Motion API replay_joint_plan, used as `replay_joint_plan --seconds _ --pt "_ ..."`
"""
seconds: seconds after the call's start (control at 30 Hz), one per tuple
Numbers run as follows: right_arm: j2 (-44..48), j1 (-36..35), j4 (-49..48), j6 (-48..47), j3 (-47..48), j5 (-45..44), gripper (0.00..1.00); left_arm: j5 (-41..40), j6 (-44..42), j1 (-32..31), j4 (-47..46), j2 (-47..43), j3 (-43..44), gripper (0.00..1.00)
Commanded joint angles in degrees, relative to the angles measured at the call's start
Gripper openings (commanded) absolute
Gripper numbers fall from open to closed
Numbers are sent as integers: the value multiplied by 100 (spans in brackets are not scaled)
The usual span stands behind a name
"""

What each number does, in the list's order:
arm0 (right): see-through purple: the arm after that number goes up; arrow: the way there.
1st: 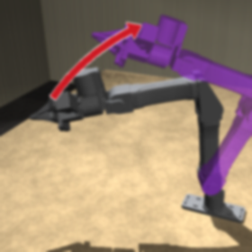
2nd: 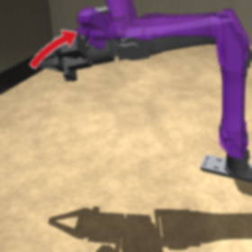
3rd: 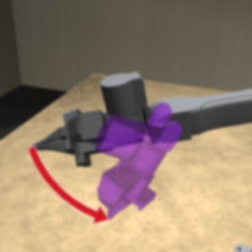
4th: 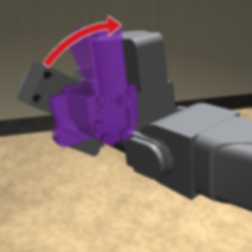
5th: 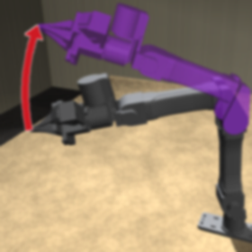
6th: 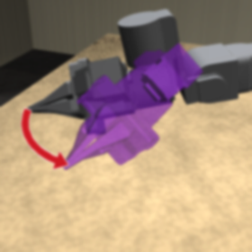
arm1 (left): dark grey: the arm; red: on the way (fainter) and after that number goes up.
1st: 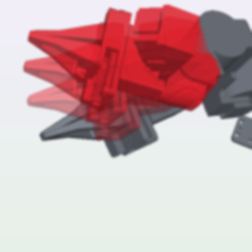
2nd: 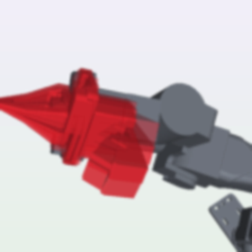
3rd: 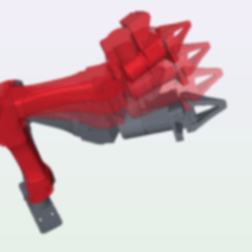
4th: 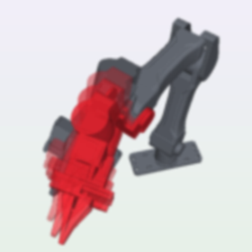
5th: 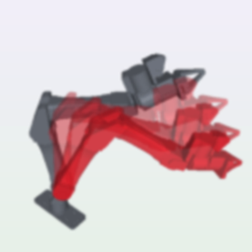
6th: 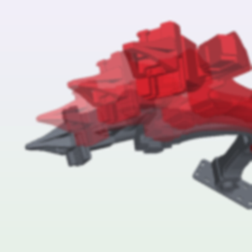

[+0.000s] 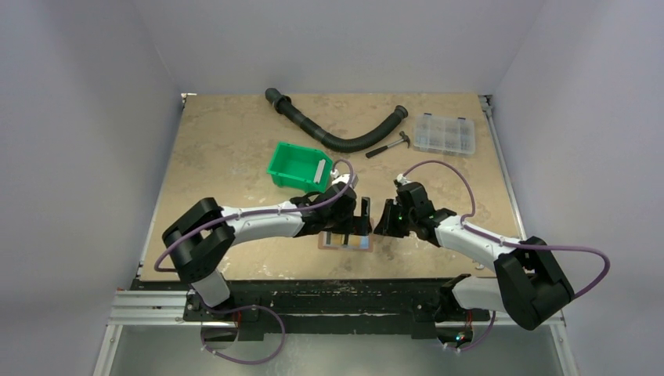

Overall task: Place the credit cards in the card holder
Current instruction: Insert the credit card into the card holder.

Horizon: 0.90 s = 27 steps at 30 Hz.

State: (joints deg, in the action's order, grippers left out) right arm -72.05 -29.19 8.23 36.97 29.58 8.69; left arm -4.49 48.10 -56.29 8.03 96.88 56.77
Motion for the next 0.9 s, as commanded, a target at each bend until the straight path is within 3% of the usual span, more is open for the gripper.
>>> replay_joint_plan --seconds 0.0,0.17,0.33,0.67,0.87 --pt "128 2 -197 -146 70 213 22 135 -196 196 -128 -570 -191 97" --pt "517 -5 -254 -209 115 499 34 590 -126 639 -314 -982 -564 96" --pt "295 -23 -460 -239 176 864 34 1092 26 636 -589 -755 -739 85" --pt "-130 -30 -687 -181 45 791 31 838 144 304 -541 -210 -738 90" --pt "-215 -33 -778 -166 -18 808 31 1175 219 261 -973 78 -703 89"
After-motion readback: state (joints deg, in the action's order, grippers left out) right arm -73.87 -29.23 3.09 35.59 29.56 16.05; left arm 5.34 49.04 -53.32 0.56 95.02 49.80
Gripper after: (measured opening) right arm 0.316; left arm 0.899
